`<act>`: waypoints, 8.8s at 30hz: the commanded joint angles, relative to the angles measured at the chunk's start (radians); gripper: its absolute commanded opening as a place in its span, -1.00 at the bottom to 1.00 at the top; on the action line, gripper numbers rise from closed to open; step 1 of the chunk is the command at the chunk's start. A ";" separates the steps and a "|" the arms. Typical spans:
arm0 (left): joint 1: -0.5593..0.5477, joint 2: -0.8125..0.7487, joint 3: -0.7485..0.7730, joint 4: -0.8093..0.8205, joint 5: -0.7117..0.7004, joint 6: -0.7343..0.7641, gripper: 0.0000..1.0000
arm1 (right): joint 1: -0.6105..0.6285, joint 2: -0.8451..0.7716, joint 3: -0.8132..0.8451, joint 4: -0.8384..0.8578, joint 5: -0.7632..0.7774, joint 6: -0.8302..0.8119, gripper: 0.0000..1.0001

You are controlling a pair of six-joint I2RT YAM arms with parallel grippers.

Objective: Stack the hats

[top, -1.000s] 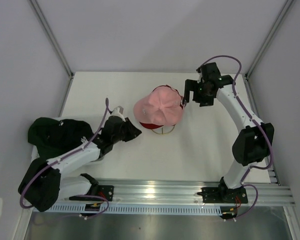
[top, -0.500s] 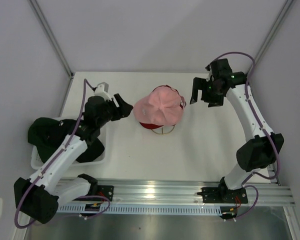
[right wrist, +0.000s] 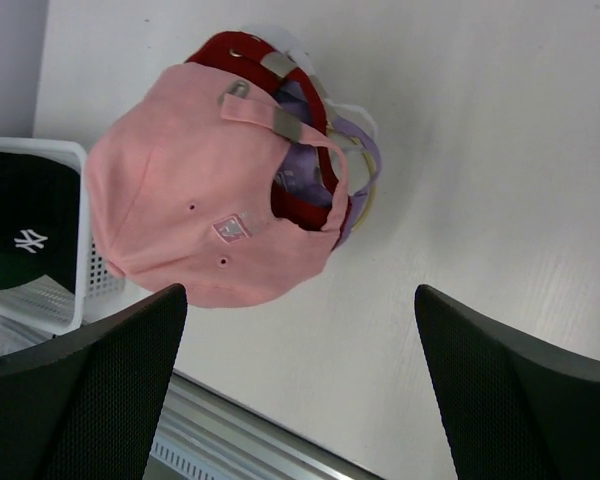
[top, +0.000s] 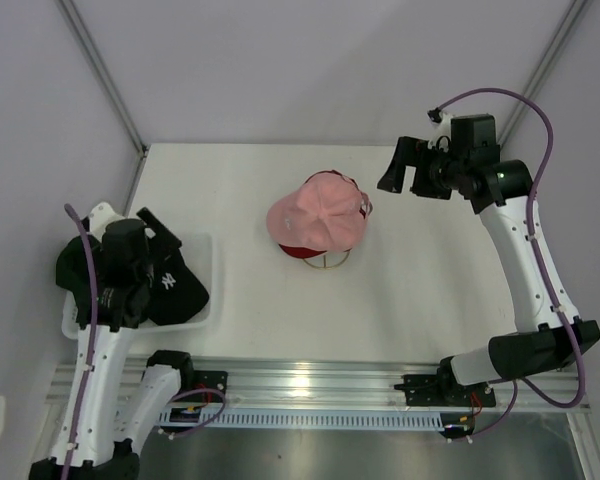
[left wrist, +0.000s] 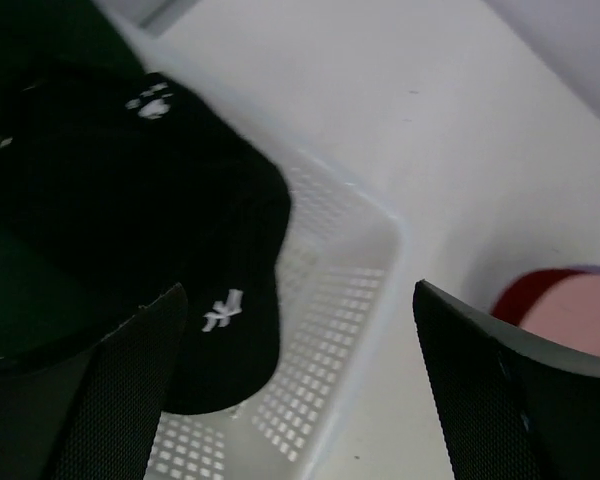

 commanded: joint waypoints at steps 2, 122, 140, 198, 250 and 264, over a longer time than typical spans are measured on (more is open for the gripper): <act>0.155 0.057 -0.073 -0.063 -0.037 0.055 0.89 | -0.002 -0.028 -0.047 0.123 -0.092 -0.004 0.99; -0.143 0.685 0.852 0.057 1.815 1.323 -0.99 | 0.151 0.124 0.092 0.375 -0.295 0.219 -0.24; -0.163 0.780 0.898 -0.049 1.287 1.408 -0.99 | 0.148 0.211 0.280 -0.089 0.359 -0.064 -1.00; -0.268 0.631 -0.133 1.072 0.721 -0.318 0.39 | 0.064 0.251 -0.133 0.261 0.314 0.024 -0.55; -0.340 0.941 -0.095 0.988 0.607 -0.344 -0.99 | 0.062 0.336 -0.198 0.261 0.380 0.033 -0.57; -0.340 0.996 -0.148 0.930 0.603 -0.264 -0.99 | 0.019 0.343 -0.221 0.276 0.374 0.033 -0.36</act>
